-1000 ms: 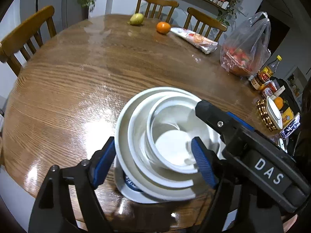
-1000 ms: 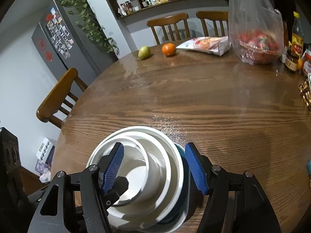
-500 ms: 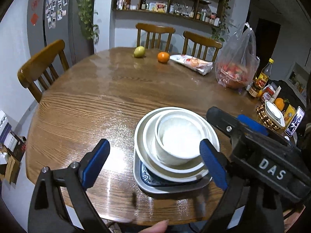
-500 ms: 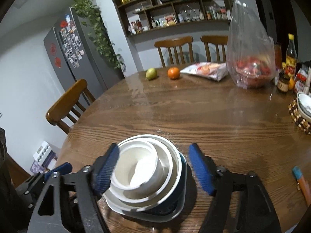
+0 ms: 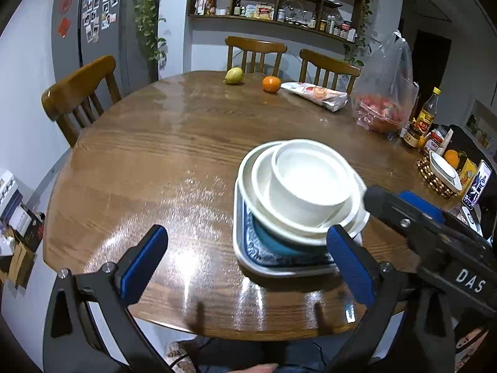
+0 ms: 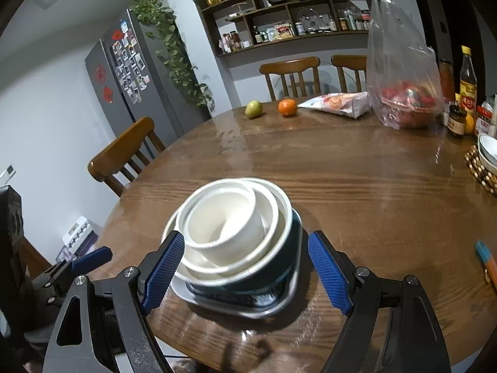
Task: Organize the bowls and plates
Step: 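Open both grippers and withdraw them from the stack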
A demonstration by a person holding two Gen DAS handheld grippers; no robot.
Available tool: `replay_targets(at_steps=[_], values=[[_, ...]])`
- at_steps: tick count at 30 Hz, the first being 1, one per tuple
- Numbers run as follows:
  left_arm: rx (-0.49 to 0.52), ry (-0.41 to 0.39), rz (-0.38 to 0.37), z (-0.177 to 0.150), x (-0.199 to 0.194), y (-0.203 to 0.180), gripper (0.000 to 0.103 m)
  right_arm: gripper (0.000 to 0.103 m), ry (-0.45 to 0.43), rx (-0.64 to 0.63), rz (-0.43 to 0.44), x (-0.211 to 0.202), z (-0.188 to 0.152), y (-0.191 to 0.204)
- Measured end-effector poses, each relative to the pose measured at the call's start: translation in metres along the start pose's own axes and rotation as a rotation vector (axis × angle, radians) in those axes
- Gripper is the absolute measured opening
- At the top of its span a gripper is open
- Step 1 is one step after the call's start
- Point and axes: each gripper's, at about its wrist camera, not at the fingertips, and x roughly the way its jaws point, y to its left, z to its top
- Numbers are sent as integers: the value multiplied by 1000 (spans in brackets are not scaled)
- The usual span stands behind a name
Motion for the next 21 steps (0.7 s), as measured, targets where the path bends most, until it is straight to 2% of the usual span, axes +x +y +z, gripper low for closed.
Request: replay_targets(at_steps=[10,21], values=[[-4,37,-4,-17,6,2,102,83,8,-5,-80,-2,-19,-5],[6,61,-2,-24,10,1,102,83,31,1,-88,3,-26,-8]])
